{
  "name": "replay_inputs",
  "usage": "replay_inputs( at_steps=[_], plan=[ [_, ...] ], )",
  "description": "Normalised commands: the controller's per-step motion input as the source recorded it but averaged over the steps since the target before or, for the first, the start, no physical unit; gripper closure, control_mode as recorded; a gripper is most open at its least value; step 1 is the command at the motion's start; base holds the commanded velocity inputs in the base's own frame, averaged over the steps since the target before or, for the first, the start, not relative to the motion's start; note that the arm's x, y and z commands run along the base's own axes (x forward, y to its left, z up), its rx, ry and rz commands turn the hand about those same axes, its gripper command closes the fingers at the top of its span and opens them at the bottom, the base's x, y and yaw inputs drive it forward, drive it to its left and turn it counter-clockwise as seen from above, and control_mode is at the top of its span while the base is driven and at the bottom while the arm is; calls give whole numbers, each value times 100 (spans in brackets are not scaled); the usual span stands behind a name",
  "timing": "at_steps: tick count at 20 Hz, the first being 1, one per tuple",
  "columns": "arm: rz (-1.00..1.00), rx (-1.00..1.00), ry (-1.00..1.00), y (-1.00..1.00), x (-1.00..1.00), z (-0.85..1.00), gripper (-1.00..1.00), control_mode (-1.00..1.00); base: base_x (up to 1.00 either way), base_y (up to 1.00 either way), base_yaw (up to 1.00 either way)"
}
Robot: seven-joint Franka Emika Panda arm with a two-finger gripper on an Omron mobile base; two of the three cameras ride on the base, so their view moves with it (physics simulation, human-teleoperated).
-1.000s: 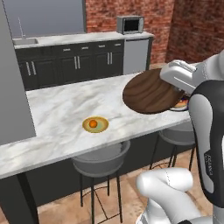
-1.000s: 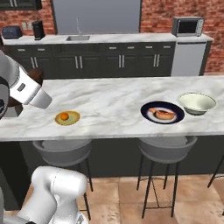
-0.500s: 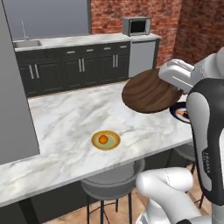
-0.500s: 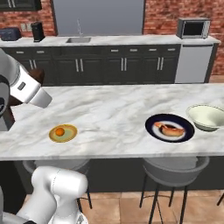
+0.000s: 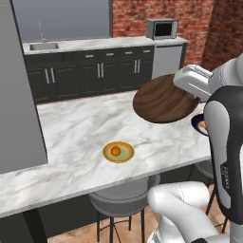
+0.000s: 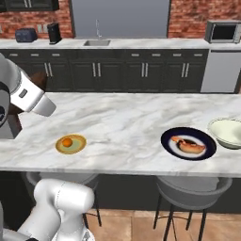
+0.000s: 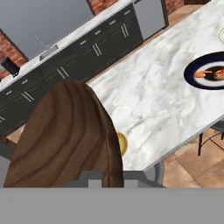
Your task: Take the smaller bowl and place it next to the appetizer plate on the dining counter , and place the larger bowl next to the plate with cooked food.
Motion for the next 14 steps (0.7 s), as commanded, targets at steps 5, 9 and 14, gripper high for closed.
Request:
replay_inputs(
  at_steps=[5,9,14],
  plan=[
    [0,0,0,0,0,0,100,100,29,-9,21],
    [0,0,0,0,0,0,100,100,9,-8,14],
    [-1,0,0,-34,0,-15,100,-100,0,-16,0]
  ],
)
